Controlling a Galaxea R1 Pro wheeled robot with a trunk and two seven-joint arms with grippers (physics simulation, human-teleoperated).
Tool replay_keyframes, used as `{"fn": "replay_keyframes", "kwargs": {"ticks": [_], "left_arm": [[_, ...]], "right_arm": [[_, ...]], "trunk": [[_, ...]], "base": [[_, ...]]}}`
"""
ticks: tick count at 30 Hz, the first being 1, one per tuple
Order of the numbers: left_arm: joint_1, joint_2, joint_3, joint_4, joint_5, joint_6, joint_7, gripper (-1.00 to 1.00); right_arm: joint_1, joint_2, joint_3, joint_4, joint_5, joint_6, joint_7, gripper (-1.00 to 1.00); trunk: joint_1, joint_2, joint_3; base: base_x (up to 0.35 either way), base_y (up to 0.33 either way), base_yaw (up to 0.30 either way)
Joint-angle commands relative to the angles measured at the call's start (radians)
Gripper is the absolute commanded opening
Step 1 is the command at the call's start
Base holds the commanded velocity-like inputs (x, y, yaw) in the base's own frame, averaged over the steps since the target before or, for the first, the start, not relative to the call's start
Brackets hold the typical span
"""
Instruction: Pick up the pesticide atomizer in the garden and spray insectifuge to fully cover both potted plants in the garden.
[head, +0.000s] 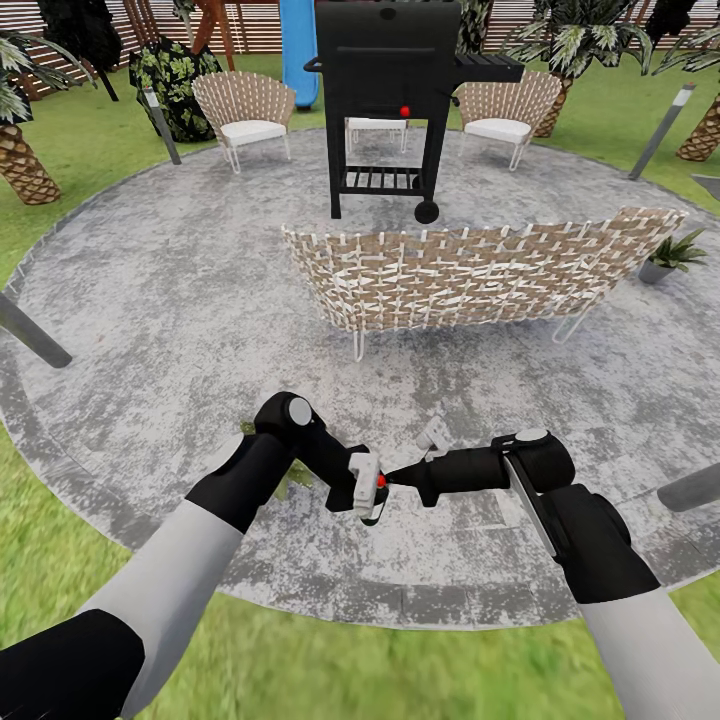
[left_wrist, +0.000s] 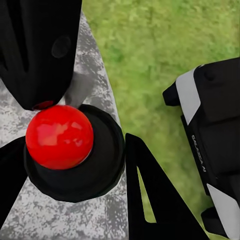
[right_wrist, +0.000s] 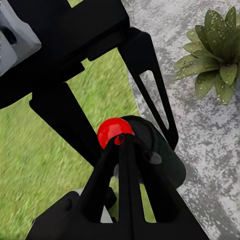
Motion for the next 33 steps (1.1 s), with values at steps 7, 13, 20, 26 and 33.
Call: {"fn": "replay_keyframes", "kwargs": {"ticks": [7,13,20,26,33], "left_arm": [[-0.001,0.005,0.001,-0.001,-0.007,0.01,-0.005,-1.0],[-0.001,0.006,0.001,-0.001,-0.007,0.004,-0.005,-1.0],[0.0,0.012,0.004,-0.001,-0.005,-0.003,-0.005,-1.0],[0.013,0.014,0.062,0.001,-0.005,-0.006,-0.005,-1.0],[0.019,0.07,0.076,0.002,-0.004,-0.01,-0.005,-1.0]], "right_arm": [[-0.001,0.0,0.0,-0.001,0.011,0.004,0.009,-1.0],[-0.001,0.0,0.0,-0.001,0.011,0.004,0.009,-1.0],[-0.001,0.0,0.0,-0.001,0.012,0.004,0.009,-1.0],[-0.001,0.0,0.0,-0.001,0.012,0.004,0.01,-1.0],[-0.001,0.0,0.0,-0.001,0.012,0.004,0.01,-1.0]], "trunk": [[0.0,-0.001,-0.001],[0.0,-0.001,-0.001],[0.0,-0.001,-0.001],[0.0,-0.001,-0.001],[0.0,-0.001,-0.001]], "base": [[0.0,0.0,0.0],[0.0,0.0,0.0],[0.0,0.0,0.0],[0.0,0.0,0.0],[0.0,0.0,0.0]]}}
